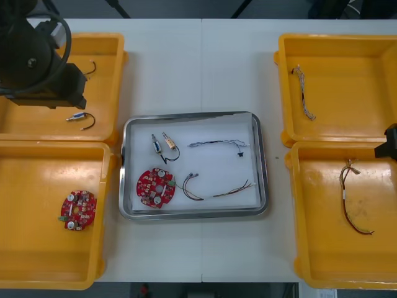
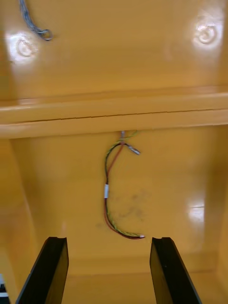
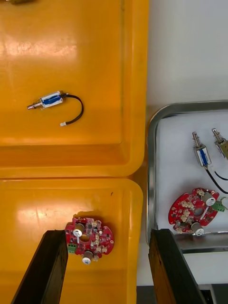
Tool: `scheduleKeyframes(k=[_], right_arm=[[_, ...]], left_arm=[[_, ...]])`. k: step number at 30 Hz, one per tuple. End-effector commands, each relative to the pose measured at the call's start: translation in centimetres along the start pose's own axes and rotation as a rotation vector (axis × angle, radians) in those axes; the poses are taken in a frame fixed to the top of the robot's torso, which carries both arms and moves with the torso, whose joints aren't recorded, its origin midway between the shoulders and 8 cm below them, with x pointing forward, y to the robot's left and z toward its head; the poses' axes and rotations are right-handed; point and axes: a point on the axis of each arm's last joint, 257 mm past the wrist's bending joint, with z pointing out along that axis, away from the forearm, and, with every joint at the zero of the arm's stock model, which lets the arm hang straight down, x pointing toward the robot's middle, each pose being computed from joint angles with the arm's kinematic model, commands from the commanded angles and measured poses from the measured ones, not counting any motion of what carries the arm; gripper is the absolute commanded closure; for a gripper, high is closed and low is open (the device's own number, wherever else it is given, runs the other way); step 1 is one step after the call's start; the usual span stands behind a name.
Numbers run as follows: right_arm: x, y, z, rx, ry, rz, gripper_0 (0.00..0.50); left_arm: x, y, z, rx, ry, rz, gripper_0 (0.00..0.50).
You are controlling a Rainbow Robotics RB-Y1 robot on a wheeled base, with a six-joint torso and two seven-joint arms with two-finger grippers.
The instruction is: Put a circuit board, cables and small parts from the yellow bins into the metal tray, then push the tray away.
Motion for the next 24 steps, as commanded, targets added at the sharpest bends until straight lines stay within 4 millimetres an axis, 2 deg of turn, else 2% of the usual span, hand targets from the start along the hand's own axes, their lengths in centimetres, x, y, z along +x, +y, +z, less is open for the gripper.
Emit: scheduleKeyframes(k=[1,4,13,18,24], right_arm=[[-1.5,3.3,-1.7,-0.028,-0.024,-0.133,0.0],[-1.4,5.6,-2.0,-0.061,-0.013,-0.207,0.0],[-0.2,11.3,-1.7,-0.087,0.017,-0.443,0.0],[0.5,14.8,-1.4,-0.113,0.028,-0.57,0.0],[1.5,19.2,-1.0,-0.149,0.03,-0.713,0.0]], left_arm=[[0.5,4.4,-0.6,-0.035,-0.032,-0.065,0.0],[1.7,6.3,0.1,-0.046,-0.017,-0.094,0.0],[4.7,9.8,2.7,-0.055,-0.004,-0.149,0.0],[5.7,11.6,3.5,-0.084,0.005,-0.17,0.0],[5.7,13.3,4.1,-0.105,-0.01,-0.185,0.0]])
